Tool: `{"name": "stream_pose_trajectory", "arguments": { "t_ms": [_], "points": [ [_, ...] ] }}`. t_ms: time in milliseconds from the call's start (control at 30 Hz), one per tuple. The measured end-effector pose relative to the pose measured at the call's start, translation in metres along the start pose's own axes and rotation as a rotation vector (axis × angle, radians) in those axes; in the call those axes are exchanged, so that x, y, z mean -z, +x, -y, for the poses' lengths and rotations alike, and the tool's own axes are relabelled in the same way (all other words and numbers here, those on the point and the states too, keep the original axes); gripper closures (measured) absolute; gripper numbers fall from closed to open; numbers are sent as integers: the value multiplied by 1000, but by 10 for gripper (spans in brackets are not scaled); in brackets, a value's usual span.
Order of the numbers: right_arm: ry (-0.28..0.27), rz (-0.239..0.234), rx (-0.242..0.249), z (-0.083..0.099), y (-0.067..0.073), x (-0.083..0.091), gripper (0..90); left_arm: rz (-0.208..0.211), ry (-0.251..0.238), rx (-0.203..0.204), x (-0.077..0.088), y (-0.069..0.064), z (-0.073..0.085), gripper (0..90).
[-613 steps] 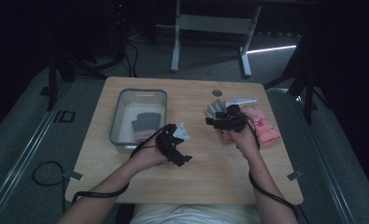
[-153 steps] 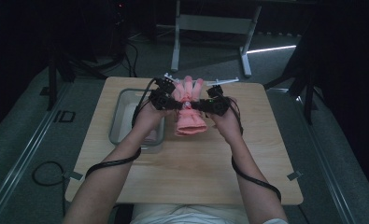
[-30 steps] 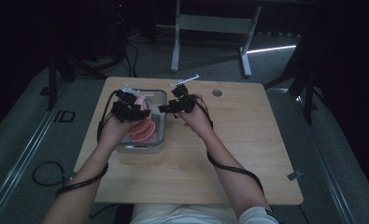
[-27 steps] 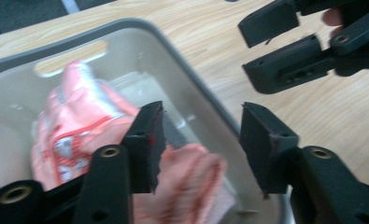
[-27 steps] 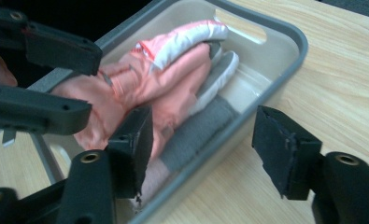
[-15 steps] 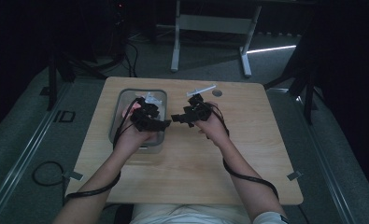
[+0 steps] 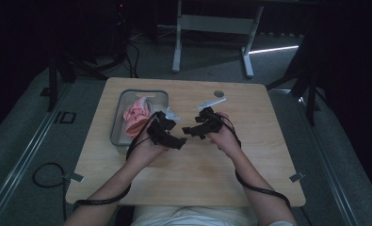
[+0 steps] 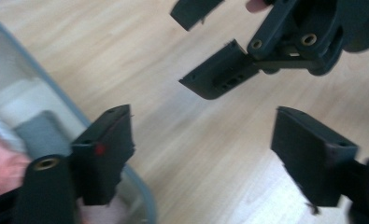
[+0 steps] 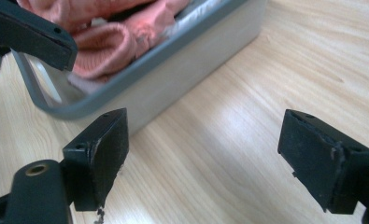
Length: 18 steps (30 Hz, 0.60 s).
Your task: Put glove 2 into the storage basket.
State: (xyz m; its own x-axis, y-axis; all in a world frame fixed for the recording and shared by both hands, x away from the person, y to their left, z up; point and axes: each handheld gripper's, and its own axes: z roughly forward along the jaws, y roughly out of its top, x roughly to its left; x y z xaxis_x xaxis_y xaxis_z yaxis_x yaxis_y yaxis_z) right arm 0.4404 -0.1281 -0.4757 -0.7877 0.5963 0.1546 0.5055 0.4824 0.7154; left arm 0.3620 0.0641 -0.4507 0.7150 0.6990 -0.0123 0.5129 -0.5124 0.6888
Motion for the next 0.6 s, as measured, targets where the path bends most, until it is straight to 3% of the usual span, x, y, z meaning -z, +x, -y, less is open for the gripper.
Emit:
{"name": "stream_pose_trajectory", "arguments": {
  "t_ms": [67,233,333,400,533,600],
  "points": [
    [4,7,4,6,-1,1,159,17,4,-29,-3,-5,3,124],
    [24,15,6,23,-4,-1,159,21,-5,-55,-12,-12,8,16],
    [33,17,6,30,-4,-3,159,49,-13,-48,-14,-15,11,16],
    [39,26,8,38,-4,-4,159,85,-18,-66,-18,-21,17,16],
    [40,25,9,46,-6,-4,159,79,-13,-87,-22,-26,21,16],
    [37,23,14,52,-6,-3,159,99,-4,-104,-26,-32,28,16]
  ]
}}
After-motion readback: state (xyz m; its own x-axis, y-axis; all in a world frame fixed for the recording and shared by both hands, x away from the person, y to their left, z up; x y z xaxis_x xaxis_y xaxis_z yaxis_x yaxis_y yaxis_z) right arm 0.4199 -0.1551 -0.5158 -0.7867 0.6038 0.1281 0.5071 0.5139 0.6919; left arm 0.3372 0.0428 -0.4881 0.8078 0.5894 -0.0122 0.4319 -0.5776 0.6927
